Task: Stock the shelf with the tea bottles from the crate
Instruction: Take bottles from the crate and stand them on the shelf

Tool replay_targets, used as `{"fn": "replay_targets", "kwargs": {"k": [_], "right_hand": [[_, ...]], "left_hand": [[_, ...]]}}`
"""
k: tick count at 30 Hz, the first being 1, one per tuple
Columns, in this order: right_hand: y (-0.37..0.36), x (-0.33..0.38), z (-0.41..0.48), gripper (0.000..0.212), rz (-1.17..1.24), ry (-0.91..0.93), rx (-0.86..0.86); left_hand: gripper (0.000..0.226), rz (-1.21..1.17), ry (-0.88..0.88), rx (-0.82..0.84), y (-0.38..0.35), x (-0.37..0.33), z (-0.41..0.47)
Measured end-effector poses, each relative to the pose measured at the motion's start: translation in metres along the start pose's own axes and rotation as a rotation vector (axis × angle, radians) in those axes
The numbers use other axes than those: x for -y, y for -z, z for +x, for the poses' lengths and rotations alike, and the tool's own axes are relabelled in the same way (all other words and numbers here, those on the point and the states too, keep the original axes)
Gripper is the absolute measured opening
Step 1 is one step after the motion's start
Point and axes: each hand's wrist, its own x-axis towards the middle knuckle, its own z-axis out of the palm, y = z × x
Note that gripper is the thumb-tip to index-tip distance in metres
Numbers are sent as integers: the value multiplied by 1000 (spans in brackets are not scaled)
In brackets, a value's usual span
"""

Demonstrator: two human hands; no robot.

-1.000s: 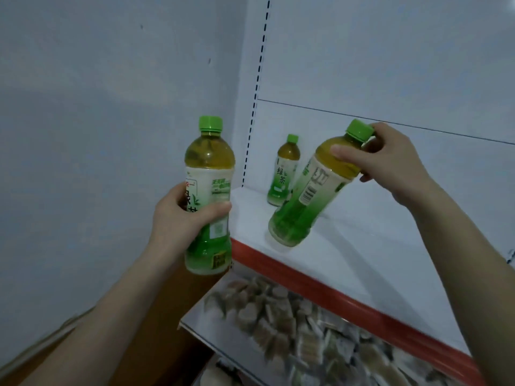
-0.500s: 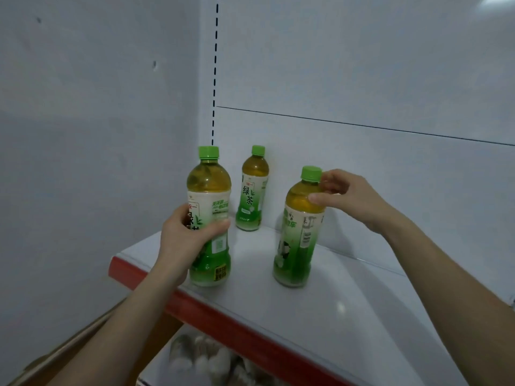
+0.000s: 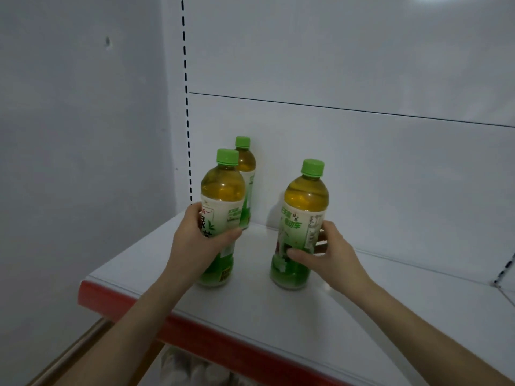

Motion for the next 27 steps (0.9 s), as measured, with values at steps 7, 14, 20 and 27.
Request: {"fn": "replay_targets", "kwargs": {"k": [7, 14, 20, 27], "right_hand": [[8, -12, -2, 50, 141, -14, 50], [9, -13, -2, 49, 140, 14, 50], [12, -16, -2, 50, 126, -2, 6], [21, -20, -1, 48, 114, -15, -14]], "left_hand": [[59, -36, 47, 464, 41, 10, 6], [72, 120, -20, 368, 15, 15, 16], [70, 136, -104, 232, -45, 16, 32], [69, 308, -27, 325, -56, 36, 42]]}}
